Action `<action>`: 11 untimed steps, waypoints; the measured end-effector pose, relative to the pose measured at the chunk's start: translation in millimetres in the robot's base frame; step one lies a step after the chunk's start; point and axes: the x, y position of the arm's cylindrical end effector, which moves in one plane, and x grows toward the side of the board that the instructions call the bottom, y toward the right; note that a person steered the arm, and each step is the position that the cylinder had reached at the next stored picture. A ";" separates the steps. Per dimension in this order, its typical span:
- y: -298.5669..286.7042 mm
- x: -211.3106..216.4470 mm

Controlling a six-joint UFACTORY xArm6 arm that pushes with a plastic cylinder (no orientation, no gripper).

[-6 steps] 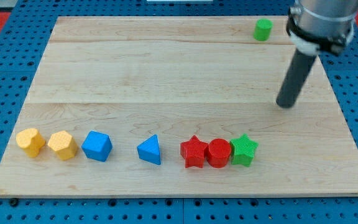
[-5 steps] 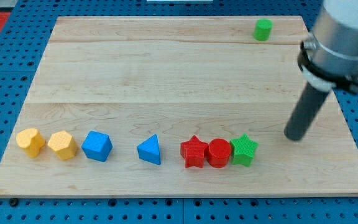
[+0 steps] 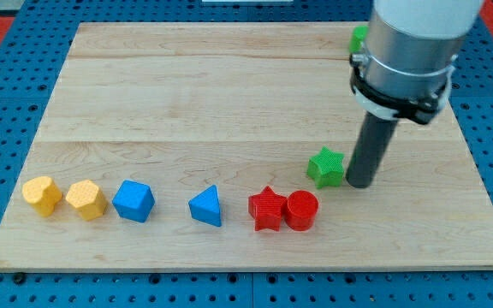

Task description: Push the green star to the top left

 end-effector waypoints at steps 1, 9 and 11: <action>-9.8 4.1; -95.6 -142.4; -137.1 -187.5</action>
